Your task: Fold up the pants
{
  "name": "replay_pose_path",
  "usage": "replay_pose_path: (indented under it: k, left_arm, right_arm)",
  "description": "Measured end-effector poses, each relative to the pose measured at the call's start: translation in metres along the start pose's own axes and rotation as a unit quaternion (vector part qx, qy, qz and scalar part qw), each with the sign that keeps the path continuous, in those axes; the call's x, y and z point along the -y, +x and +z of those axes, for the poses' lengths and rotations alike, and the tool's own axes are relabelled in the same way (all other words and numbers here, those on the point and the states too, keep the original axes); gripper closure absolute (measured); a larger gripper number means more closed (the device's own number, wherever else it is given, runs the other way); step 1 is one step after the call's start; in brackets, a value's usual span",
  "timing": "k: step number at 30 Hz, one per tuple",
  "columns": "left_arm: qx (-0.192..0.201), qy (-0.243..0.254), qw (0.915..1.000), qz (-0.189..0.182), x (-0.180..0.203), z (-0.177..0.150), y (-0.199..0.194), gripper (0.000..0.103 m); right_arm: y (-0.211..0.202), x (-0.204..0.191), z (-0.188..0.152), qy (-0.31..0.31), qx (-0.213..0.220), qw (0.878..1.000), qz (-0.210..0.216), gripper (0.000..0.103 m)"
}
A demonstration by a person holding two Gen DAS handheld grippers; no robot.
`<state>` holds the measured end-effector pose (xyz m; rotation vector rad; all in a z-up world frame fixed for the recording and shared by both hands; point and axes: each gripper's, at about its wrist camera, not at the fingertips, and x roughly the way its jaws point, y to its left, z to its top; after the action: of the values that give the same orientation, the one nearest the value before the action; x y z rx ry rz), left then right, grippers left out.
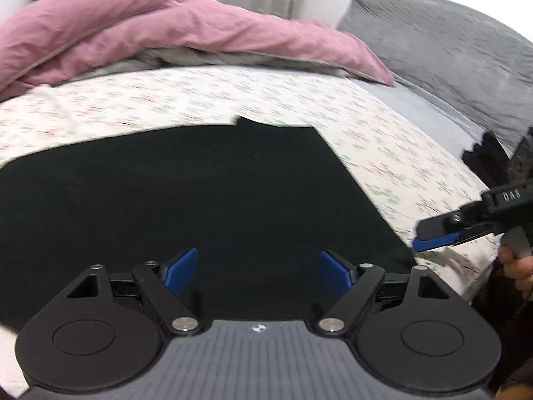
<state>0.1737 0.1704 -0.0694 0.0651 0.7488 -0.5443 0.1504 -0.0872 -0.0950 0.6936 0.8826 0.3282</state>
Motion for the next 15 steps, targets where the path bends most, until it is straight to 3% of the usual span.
replay_pose_path:
  k: [4,7,9,12,15]
  left_arm:
    - [-0.008,0.021,0.9996,-0.019,0.028,-0.005,0.021,0.017]
    - [-0.033,0.072,0.9965,-0.027,0.043,-0.011,0.034,0.017]
    - [-0.047,0.124,0.9907,-0.033,0.054,-0.017,0.033,0.017]
    - [-0.065,0.174,0.98,-0.072,0.057,-0.017,0.026,0.017]
    - [-0.043,0.195,0.9762,-0.085,0.062,-0.024,0.015,0.017]
  right_arm:
    - [0.004,0.016,-0.005,0.044,-0.013,0.999,0.03,0.029]
    - [0.002,0.02,-0.007,0.053,-0.012,0.998,0.045,0.03]
    - [0.002,0.023,-0.008,0.053,-0.015,0.997,0.046,0.041]
    - [0.002,0.028,-0.012,0.054,-0.028,0.997,0.055,0.056]
    - [0.001,0.032,-0.016,0.055,-0.042,0.995,0.065,0.062]
